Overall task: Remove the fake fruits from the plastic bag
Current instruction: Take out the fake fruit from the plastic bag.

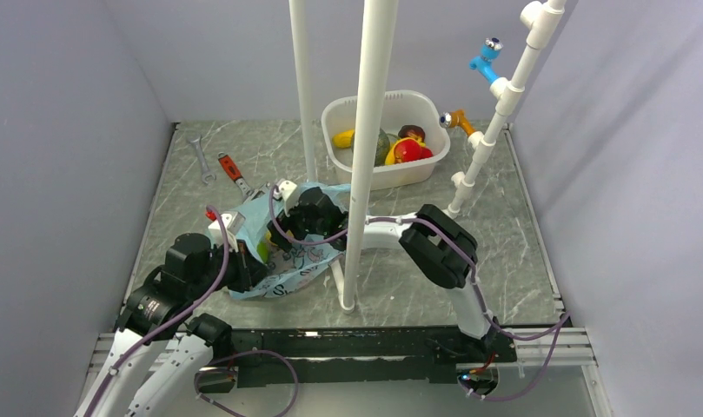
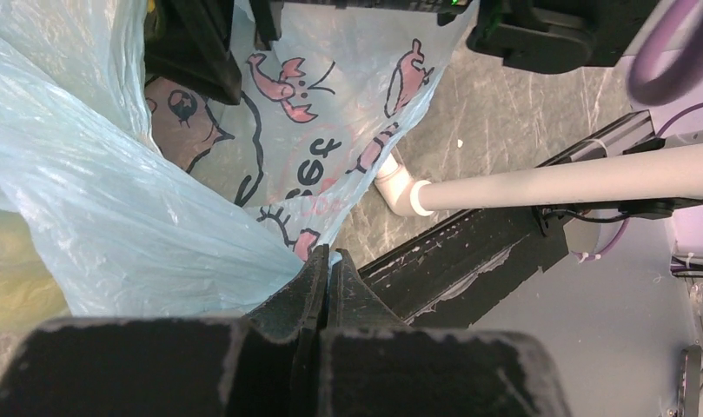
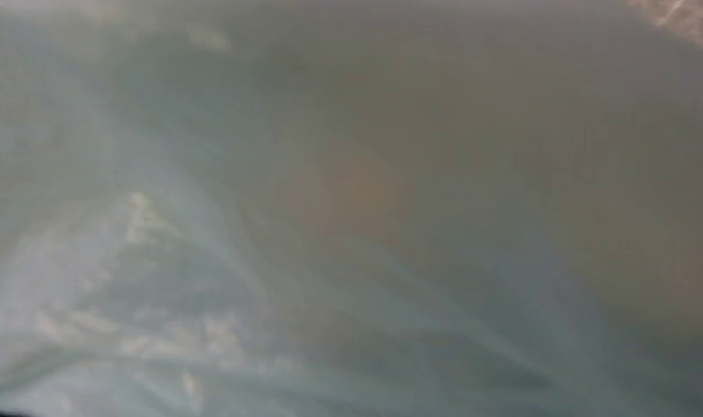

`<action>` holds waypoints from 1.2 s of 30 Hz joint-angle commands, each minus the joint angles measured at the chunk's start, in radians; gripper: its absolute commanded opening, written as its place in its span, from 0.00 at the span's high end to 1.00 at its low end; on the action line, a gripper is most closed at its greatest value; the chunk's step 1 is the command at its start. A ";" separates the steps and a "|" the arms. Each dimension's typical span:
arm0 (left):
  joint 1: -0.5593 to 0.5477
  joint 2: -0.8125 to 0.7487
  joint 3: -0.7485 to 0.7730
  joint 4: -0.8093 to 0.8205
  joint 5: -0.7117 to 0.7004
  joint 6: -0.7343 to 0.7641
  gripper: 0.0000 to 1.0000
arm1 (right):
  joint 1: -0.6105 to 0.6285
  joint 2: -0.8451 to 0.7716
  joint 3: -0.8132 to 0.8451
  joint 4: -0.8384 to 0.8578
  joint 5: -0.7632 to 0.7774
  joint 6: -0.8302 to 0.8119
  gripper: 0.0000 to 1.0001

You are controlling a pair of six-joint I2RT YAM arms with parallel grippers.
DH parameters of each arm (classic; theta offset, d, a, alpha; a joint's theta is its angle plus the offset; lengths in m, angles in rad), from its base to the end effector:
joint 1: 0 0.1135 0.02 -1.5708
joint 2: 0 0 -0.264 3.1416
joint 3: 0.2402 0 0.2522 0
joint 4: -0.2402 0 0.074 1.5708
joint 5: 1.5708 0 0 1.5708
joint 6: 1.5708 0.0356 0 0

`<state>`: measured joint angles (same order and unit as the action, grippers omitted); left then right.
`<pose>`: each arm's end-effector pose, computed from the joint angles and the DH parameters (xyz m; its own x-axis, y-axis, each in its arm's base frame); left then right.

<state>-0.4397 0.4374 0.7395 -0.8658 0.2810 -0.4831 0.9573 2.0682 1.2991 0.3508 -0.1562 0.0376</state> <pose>0.0757 -0.0465 0.2977 -0.7167 -0.1561 -0.6797 0.3254 0.7872 -0.5239 0.2623 0.3821 0.1739 -0.2671 -0.3149 -0.9108 -0.8801 0.4647 0.0975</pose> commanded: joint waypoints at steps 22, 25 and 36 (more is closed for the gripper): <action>0.006 -0.004 -0.002 0.018 -0.044 -0.002 1.00 | 0.009 -0.019 -0.007 0.108 -0.056 0.079 0.57; 0.006 -0.012 -0.002 0.017 -0.050 -0.002 1.00 | 0.012 -0.056 -0.041 0.119 -0.069 0.104 0.73; 0.006 -0.036 0.000 0.014 -0.071 -0.008 1.00 | 0.054 -0.231 -0.233 0.148 -0.105 0.169 0.93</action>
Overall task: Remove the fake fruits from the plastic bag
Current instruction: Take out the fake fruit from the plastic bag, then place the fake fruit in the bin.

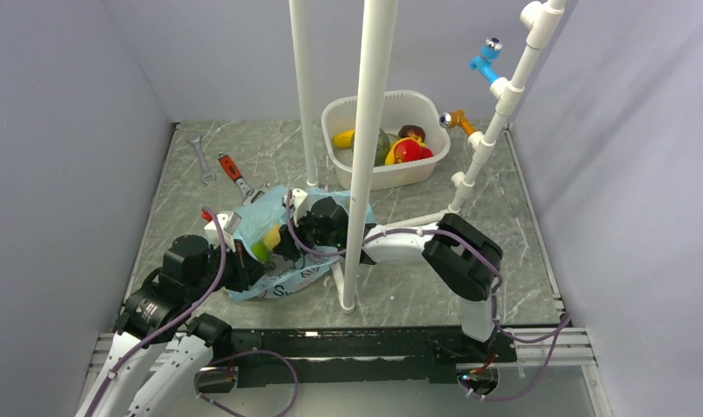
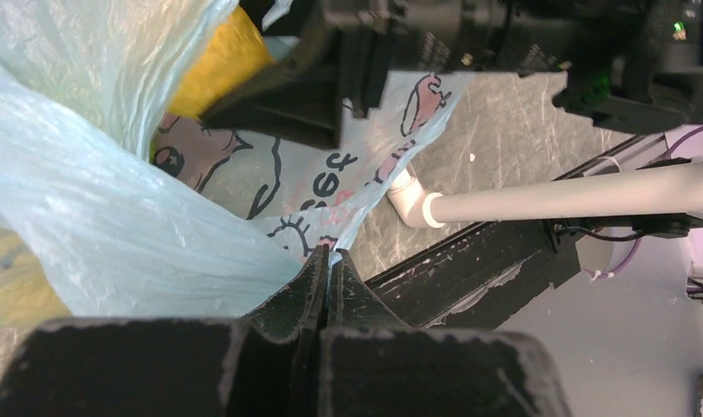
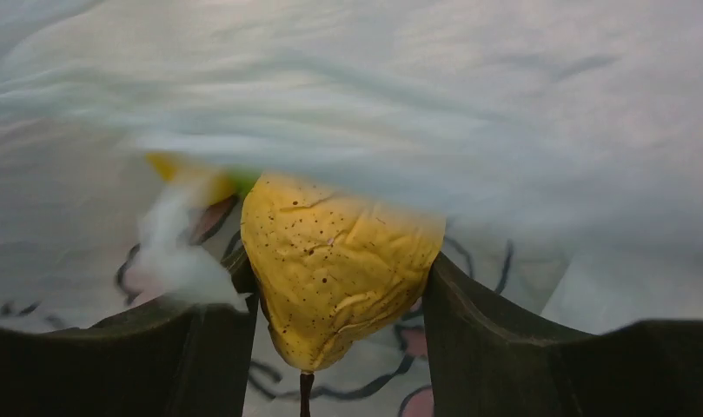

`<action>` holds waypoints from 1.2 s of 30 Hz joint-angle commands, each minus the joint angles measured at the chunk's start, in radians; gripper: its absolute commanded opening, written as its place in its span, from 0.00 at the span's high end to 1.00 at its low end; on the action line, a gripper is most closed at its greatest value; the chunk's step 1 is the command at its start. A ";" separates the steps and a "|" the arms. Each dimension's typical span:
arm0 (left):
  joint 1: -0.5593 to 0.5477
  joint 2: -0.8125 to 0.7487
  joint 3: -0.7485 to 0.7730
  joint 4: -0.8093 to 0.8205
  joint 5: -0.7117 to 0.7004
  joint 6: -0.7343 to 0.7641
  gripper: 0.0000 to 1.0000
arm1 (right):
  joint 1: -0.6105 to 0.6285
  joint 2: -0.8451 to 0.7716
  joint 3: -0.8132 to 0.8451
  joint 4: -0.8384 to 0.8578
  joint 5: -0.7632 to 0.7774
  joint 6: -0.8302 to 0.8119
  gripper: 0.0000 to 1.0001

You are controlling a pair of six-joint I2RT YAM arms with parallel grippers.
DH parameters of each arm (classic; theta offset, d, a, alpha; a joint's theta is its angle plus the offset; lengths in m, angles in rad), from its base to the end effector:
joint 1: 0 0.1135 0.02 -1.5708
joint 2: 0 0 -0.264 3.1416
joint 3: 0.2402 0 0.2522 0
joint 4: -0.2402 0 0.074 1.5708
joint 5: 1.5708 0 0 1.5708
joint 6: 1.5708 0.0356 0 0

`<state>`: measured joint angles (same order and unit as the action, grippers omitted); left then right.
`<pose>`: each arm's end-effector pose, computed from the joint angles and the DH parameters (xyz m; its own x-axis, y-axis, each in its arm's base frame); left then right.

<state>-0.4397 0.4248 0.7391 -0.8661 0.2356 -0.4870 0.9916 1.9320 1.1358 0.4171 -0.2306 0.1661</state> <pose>0.0746 -0.0443 0.2982 -0.6971 -0.1750 -0.6953 0.3028 0.8072 -0.5067 0.2277 0.3630 0.1871 -0.3537 -0.2467 -0.9022 -0.8847 0.4015 0.2370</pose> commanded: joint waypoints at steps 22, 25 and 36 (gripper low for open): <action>0.007 -0.048 -0.002 0.010 -0.045 -0.018 1.00 | -0.058 -0.334 -0.184 0.241 -0.428 0.298 1.00; 0.007 -0.056 -0.003 0.013 -0.047 -0.019 1.00 | -0.097 -0.373 -0.187 0.249 -0.419 0.332 1.00; 0.007 -0.077 -0.003 0.013 -0.050 -0.021 1.00 | -0.138 -0.605 -0.102 -0.178 0.216 0.137 1.00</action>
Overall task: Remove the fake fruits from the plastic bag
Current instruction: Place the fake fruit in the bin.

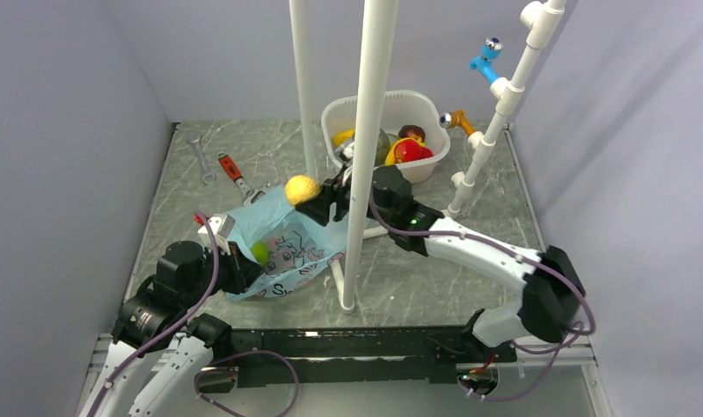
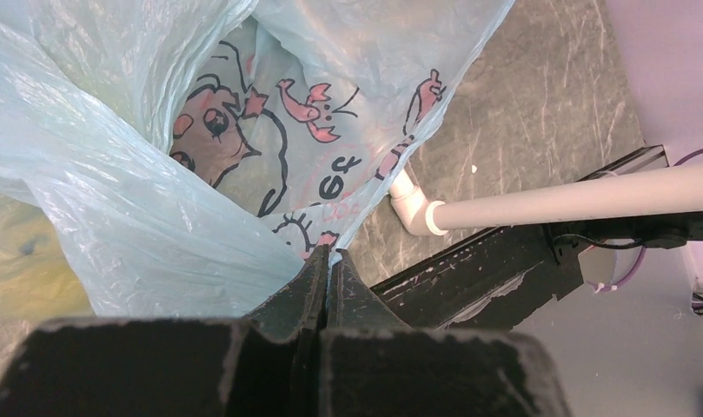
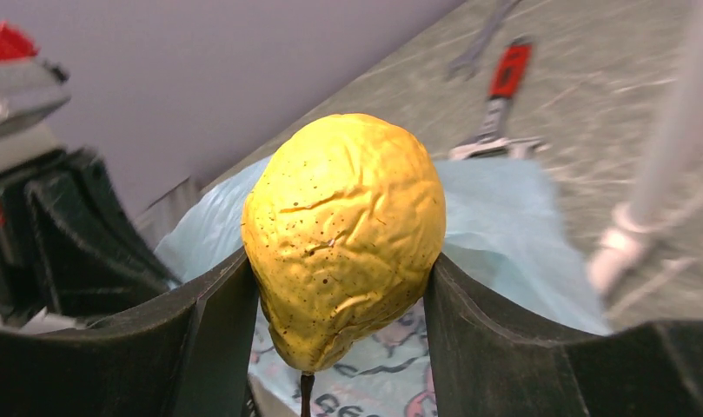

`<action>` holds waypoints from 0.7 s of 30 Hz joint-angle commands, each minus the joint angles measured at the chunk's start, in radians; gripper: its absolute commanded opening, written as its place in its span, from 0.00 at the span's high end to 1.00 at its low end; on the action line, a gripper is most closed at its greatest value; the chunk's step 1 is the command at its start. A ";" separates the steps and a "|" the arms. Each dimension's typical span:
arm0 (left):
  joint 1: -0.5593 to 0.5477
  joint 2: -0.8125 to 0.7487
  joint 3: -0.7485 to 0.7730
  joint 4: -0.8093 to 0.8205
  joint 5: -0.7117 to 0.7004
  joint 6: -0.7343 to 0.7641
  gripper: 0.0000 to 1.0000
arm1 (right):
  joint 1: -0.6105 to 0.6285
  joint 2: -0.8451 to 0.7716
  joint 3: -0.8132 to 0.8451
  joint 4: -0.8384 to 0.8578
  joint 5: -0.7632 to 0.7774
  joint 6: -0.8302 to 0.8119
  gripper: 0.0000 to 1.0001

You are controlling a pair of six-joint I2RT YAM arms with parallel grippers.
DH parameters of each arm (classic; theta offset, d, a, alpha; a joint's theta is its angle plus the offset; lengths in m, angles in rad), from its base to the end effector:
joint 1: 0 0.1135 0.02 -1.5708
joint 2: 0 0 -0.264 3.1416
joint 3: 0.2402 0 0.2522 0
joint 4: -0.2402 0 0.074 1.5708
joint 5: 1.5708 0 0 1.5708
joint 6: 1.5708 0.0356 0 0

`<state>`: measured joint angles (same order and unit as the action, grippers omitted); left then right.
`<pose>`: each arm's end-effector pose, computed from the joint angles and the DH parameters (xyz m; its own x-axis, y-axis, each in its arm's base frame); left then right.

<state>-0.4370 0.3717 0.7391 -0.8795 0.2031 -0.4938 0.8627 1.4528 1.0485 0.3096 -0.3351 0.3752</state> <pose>0.0658 -0.0387 0.3000 -0.6629 -0.2027 -0.7207 0.2949 0.8142 -0.5002 0.2154 0.2696 0.3243 -0.3981 0.0671 -0.9149 -0.8430 0.3664 0.3938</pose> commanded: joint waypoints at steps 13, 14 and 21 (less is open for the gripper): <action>0.005 -0.006 -0.004 0.023 -0.024 -0.015 1.00 | -0.198 0.191 0.319 -0.276 0.789 -0.226 1.00; 0.006 -0.002 -0.002 0.023 -0.025 -0.014 1.00 | -0.205 0.238 0.365 -0.291 0.798 -0.241 1.00; 0.011 -0.005 0.000 0.018 -0.029 -0.017 1.00 | -0.274 0.607 0.788 -0.459 0.713 -0.246 0.87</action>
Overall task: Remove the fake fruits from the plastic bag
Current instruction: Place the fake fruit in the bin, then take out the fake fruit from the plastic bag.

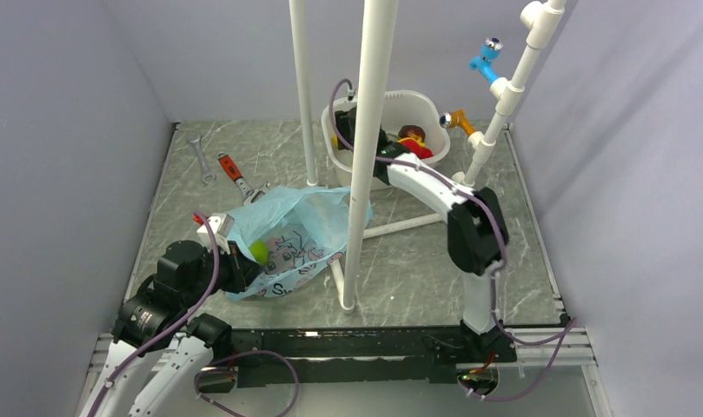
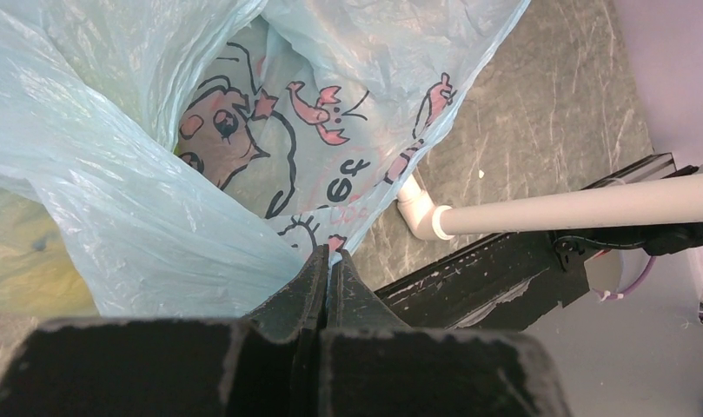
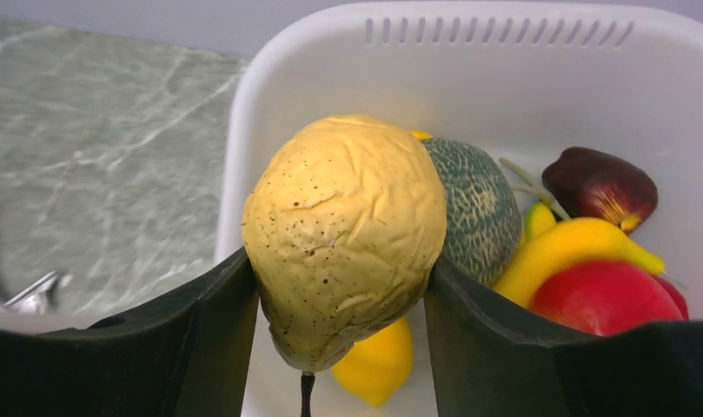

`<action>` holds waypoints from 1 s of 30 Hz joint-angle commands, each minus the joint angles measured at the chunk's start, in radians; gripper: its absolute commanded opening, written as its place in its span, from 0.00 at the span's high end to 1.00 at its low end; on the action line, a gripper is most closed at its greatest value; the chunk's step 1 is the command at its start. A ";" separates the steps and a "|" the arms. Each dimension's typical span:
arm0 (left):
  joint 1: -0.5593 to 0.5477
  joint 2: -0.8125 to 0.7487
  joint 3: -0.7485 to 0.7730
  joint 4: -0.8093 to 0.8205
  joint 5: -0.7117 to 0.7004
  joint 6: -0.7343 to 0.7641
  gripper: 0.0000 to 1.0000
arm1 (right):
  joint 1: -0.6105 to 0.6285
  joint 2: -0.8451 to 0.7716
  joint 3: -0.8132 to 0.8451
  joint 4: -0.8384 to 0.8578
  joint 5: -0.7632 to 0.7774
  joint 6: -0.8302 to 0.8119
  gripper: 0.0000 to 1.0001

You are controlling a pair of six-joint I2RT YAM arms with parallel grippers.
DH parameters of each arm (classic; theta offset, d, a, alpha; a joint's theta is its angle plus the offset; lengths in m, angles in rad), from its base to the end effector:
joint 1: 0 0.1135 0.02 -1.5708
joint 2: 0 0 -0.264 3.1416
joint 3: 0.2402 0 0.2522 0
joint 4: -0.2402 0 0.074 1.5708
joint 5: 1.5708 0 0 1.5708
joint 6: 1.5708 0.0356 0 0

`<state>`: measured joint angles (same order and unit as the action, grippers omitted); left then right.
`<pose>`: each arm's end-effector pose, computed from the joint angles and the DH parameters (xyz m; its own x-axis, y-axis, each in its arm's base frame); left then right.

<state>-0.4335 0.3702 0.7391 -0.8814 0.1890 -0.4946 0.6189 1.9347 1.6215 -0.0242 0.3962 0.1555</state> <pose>0.0659 -0.0379 0.2999 -0.6580 -0.2092 -0.7234 0.2827 0.8218 -0.4948 0.3878 0.2593 0.3064 -0.3033 -0.0406 -0.9520 -0.1939 0.9808 0.0199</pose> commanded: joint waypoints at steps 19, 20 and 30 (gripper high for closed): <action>0.009 -0.030 -0.003 0.025 -0.015 -0.016 1.00 | -0.043 -0.177 -0.088 -0.111 -0.260 0.085 0.06; 0.009 -0.028 -0.003 0.026 -0.013 -0.015 1.00 | -0.044 -0.233 -0.164 -0.083 -0.280 0.100 0.06; 0.011 -0.041 -0.004 0.028 -0.011 -0.015 1.00 | -0.045 -0.588 -0.574 0.008 -0.455 0.203 0.06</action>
<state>-0.4305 0.3485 0.7387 -0.8810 0.1787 -0.5018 0.5747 1.4395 1.1240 -0.0959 0.0528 0.2916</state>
